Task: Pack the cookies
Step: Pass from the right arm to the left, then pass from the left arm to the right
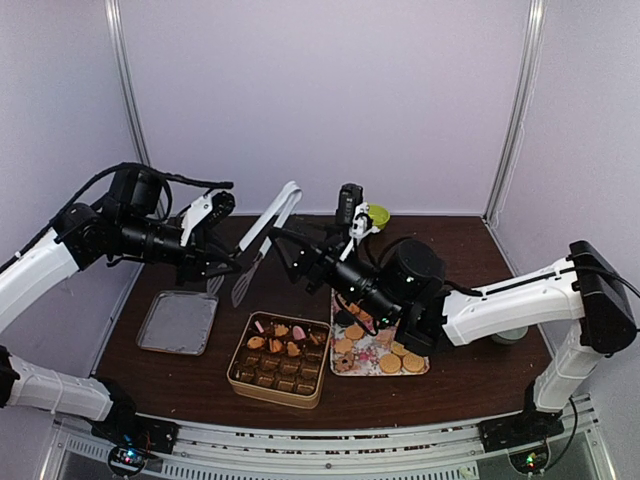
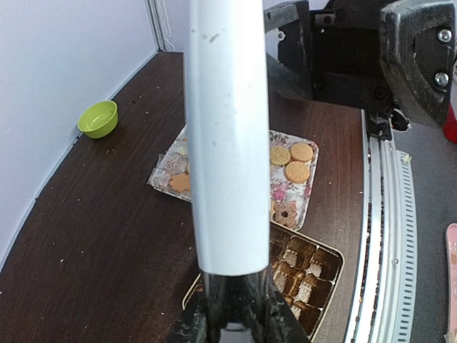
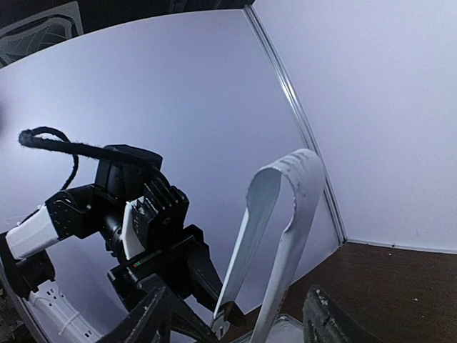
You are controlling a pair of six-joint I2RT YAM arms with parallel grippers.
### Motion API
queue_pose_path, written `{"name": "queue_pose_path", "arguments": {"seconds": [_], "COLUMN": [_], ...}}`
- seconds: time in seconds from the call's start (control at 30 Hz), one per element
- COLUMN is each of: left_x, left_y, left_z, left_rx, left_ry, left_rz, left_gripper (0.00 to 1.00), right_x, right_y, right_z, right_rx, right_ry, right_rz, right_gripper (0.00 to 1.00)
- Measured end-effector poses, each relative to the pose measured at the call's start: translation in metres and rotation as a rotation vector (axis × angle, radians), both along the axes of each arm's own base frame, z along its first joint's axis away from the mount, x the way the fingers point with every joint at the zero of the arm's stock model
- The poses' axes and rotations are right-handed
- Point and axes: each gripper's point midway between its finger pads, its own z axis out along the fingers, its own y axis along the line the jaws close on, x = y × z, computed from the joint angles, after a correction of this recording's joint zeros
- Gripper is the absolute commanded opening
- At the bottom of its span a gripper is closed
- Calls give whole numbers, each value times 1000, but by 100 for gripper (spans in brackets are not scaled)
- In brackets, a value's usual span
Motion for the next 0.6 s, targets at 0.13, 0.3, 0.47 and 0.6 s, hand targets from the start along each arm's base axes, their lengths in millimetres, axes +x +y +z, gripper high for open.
{"name": "queue_pose_path", "arguments": {"seconds": [0.13,0.3,0.47,0.6], "left_x": [-6,-13,-23,-29], "left_y": [-5,-10,-13,-16], "left_z": [9,21,23,27], "left_rx": [-28,-60,-76,-86], "left_ry": [34,65,105,145], "left_rz": [-34,-76,-115,-151], "left_gripper": [8,8,8,8], "right_x": [1,0,-7,-11], "right_y": [2,18,28,30], "right_z": [2,-7,-4,-7], "right_rx": [29,40,31,9], "right_ry": [23,55,60,57], "right_rz": [88,230,318,341], "right_gripper": [60,54,45,32]}}
